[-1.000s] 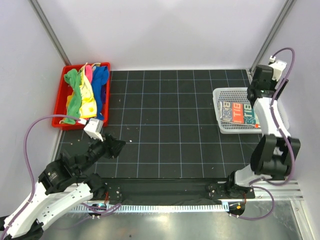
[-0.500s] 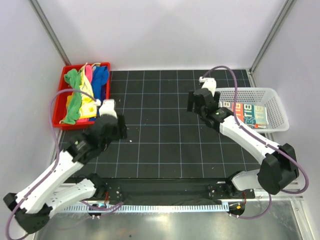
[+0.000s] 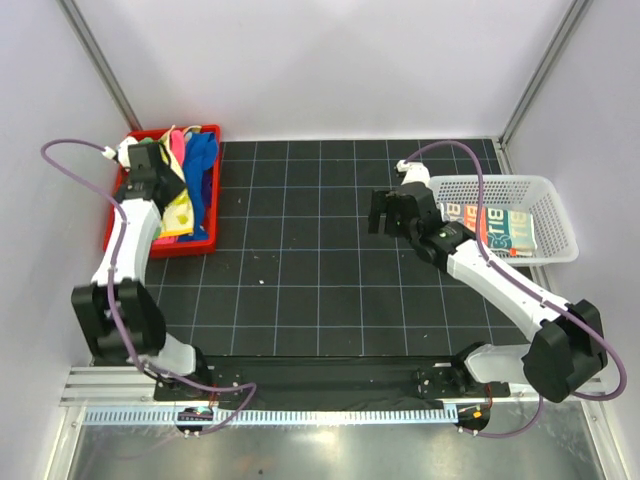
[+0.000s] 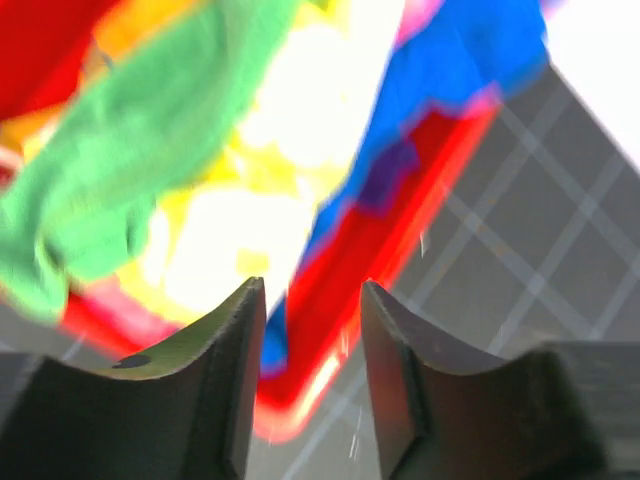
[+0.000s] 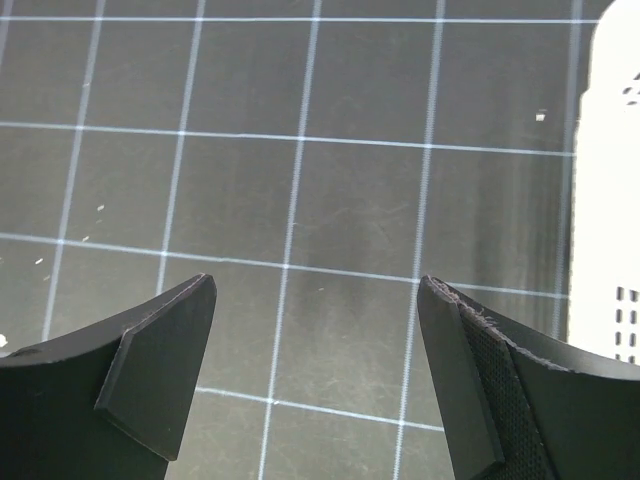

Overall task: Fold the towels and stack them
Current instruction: Grab crumpled towel

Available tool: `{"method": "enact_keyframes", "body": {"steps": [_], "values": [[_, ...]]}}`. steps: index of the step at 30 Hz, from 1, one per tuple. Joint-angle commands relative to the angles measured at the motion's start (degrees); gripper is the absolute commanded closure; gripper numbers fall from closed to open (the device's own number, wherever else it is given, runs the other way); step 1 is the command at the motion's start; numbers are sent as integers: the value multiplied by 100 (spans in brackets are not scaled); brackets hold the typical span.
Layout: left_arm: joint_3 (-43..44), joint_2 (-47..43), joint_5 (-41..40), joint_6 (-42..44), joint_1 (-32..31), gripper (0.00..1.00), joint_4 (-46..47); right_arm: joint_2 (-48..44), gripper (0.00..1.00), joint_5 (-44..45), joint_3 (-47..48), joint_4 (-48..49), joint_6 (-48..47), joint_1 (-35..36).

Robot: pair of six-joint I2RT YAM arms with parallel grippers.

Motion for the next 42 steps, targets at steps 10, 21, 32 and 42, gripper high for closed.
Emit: {"method": "enact_keyframes", "body": {"steps": [10, 21, 32, 42], "values": [[1540, 2305, -764, -116, 570, 62, 862, 24, 11, -976, -77, 430, 240, 2], [1339, 2341, -889, 341, 772, 57, 1179, 191, 12, -1108, -112, 526, 302, 2], [1128, 2148, -890, 587, 852, 56, 1283, 306, 12, -1073, -112, 535, 293, 2], [557, 1655, -907, 693, 852, 51, 1644, 332, 12, -1055, -121, 553, 293, 2]]}}
